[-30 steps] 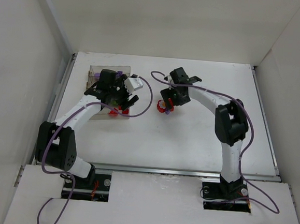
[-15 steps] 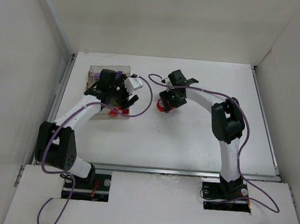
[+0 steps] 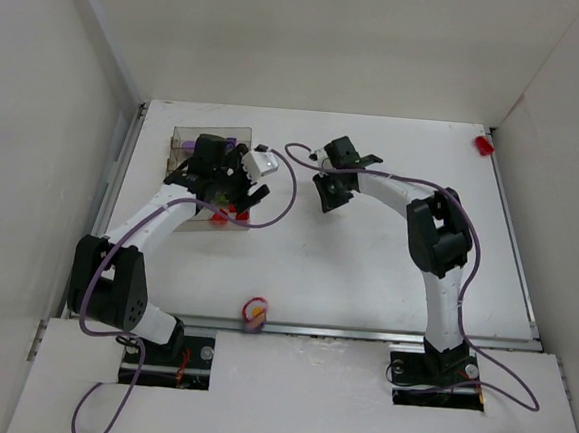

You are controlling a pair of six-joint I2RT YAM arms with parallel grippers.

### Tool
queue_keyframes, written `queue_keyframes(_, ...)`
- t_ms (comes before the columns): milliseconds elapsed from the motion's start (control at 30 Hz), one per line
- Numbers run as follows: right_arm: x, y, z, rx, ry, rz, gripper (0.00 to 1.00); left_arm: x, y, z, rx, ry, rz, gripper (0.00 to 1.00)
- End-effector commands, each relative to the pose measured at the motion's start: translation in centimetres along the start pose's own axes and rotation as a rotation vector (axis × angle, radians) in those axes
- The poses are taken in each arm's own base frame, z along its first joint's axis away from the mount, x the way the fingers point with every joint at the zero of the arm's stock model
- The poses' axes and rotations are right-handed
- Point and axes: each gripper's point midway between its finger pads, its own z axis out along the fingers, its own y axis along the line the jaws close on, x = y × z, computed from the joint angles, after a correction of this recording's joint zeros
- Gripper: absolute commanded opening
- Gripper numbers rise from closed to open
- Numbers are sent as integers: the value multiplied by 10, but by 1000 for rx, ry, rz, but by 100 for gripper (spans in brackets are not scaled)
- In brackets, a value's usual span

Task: Sort the legos into containers by color

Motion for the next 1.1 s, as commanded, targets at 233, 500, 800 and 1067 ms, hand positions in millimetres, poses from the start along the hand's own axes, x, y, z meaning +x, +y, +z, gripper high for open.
queue_keyframes(233, -16, 10, -17, -27, -67, -8, 31, -17, -2, -10, -5, -52, 42, 79)
queue_keyframes(500, -36, 11, -37, -101, -137, 101, 34, -12, -5, -10, -7, -40, 38, 79)
queue_keyframes(800, -93, -112, -100, 44, -387, 555, 82, -12, -5, -11, -13, -48, 42, 80)
queue_keyframes(1067, -106, -252, -106, 363, -457, 941, 90, -11, 1, -16, -60, -37, 21, 82)
